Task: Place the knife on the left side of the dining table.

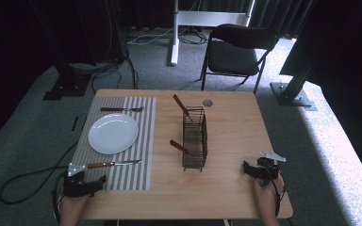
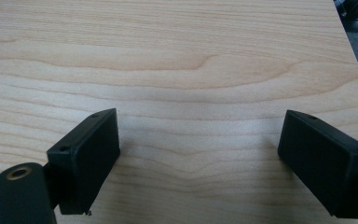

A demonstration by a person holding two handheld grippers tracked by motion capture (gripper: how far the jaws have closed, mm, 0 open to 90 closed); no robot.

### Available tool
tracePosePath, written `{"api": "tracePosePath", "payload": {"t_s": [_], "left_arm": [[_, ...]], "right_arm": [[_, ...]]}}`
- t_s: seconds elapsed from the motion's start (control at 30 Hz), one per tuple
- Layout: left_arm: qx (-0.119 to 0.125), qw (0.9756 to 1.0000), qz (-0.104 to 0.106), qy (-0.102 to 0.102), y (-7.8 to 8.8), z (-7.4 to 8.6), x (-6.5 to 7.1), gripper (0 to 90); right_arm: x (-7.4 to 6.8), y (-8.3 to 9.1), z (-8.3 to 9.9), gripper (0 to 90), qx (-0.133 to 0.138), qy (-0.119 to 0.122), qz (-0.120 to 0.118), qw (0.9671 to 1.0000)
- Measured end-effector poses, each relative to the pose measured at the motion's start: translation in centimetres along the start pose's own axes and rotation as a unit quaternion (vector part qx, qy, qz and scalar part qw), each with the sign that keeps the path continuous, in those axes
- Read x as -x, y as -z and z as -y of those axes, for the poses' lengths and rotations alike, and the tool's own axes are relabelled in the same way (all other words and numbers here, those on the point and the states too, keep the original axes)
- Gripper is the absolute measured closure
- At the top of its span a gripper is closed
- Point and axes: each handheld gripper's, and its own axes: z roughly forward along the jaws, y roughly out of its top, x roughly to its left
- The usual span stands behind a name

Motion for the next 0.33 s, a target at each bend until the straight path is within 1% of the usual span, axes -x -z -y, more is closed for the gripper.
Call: {"api": "tracePosePath", "payload": {"t_s": [0.07, 0.13, 0.17, 0.23, 0.27, 0.33], "left_arm": [[0.011, 0.9998, -0.014, -0.001, 0.20, 0.02, -0.03, 0.0], [0.018, 0.9996, -0.020, -0.002, 0.21, 0.11, -0.11, 0.0], [0.016, 0.9996, -0.023, -0.001, 0.11, 0.19, -0.13, 0.0], [0.012, 0.9997, -0.023, 0.000, -0.11, 0.29, -0.15, 0.0], [0.006, 0.9998, -0.021, 0.000, -0.27, 0.31, -0.15, 0.0], [-0.001, 0.9997, -0.025, -0.003, -0.46, 0.33, -0.12, 0.0]], "right_arm": [[0.00, 0.00, 0.00, 11.9, 0.000, 0.000, 0.000, 1.0000], [0.00, 0.00, 0.00, 11.9, 0.000, 0.000, 0.000, 1.0000], [0.00, 0.00, 0.00, 11.9, 0.000, 0.000, 0.000, 1.0000], [0.00, 0.00, 0.00, 11.9, 0.000, 0.000, 0.000, 1.0000], [0.00, 0.00, 0.00, 11.9, 0.000, 0.000, 0.000, 1.0000], [0.00, 0.00, 0.00, 11.9, 0.000, 0.000, 0.000, 1.0000]]}}
